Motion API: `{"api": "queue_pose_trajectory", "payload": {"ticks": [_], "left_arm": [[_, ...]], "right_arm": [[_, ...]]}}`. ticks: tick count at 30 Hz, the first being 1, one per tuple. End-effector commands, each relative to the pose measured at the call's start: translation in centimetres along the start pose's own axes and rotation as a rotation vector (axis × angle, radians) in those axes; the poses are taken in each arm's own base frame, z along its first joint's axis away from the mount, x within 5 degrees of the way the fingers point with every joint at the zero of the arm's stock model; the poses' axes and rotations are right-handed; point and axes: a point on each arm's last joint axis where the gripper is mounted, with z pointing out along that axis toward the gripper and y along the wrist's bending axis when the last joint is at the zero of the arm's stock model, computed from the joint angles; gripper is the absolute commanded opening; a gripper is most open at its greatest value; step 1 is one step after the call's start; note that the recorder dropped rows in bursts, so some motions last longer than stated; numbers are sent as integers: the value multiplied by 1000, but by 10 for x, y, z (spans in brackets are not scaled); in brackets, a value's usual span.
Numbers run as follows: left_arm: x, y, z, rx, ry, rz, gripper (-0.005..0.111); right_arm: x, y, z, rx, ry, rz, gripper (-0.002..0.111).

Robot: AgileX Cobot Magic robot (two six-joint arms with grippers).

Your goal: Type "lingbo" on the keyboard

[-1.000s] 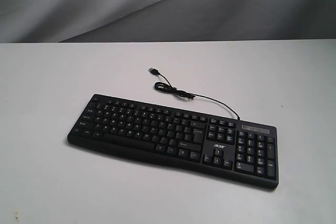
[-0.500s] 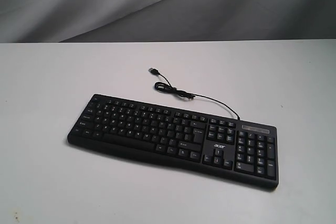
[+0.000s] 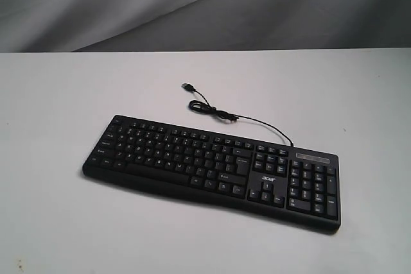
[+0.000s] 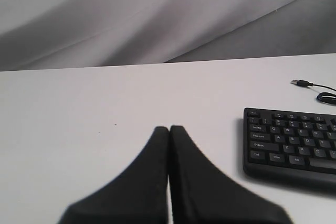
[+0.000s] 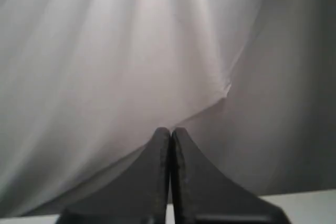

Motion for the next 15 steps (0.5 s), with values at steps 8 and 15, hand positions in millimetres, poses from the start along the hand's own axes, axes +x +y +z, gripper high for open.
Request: {"api": "queue_pose_trajectory", "payload": {"ticks": [8, 15], "left_arm": [[1, 0, 0, 1, -8, -6, 1], [1, 0, 0, 1, -8, -6, 1]], "right_arm": [[18, -3, 47, -124, 122, -126, 0], [17, 7, 44, -220, 137, -80, 0]]}}
